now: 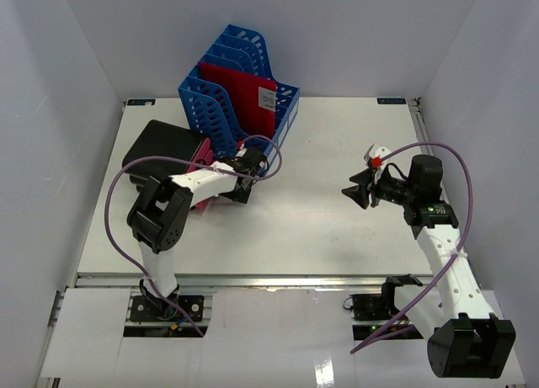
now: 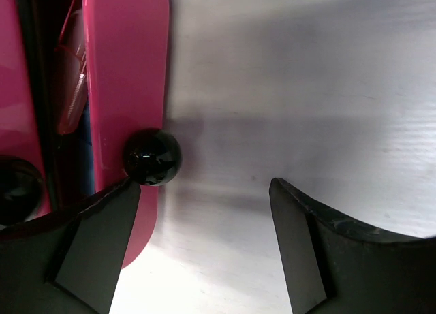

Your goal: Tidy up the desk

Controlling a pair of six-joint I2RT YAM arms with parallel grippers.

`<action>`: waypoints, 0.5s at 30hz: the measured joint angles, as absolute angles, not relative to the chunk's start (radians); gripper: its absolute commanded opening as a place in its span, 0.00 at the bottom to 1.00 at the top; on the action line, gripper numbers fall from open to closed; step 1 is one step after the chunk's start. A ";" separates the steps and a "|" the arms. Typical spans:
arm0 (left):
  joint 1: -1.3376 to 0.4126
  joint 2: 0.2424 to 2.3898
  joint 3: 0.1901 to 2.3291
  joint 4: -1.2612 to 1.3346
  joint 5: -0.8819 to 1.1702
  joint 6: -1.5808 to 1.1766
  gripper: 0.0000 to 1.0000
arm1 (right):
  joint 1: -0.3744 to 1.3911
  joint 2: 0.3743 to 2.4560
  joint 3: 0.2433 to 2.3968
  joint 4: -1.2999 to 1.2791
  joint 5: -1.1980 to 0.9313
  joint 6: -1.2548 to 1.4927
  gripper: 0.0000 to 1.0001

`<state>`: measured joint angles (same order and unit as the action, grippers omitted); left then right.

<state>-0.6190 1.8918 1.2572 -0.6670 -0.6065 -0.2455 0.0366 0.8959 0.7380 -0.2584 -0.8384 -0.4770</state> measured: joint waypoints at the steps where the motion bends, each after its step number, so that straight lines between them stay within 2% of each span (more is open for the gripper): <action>1: -0.613 1.893 1.257 -0.667 -0.613 -0.242 0.88 | 0.035 0.896 0.738 -0.258 -0.839 -0.477 0.51; 9: -0.610 1.864 1.245 -0.650 -0.628 -0.220 0.87 | 0.033 0.897 0.738 -0.258 -0.839 -0.477 0.51; 15: -0.652 1.685 1.202 -0.601 -0.519 -0.221 0.81 | 0.033 0.904 0.738 -0.258 -0.841 -0.477 0.51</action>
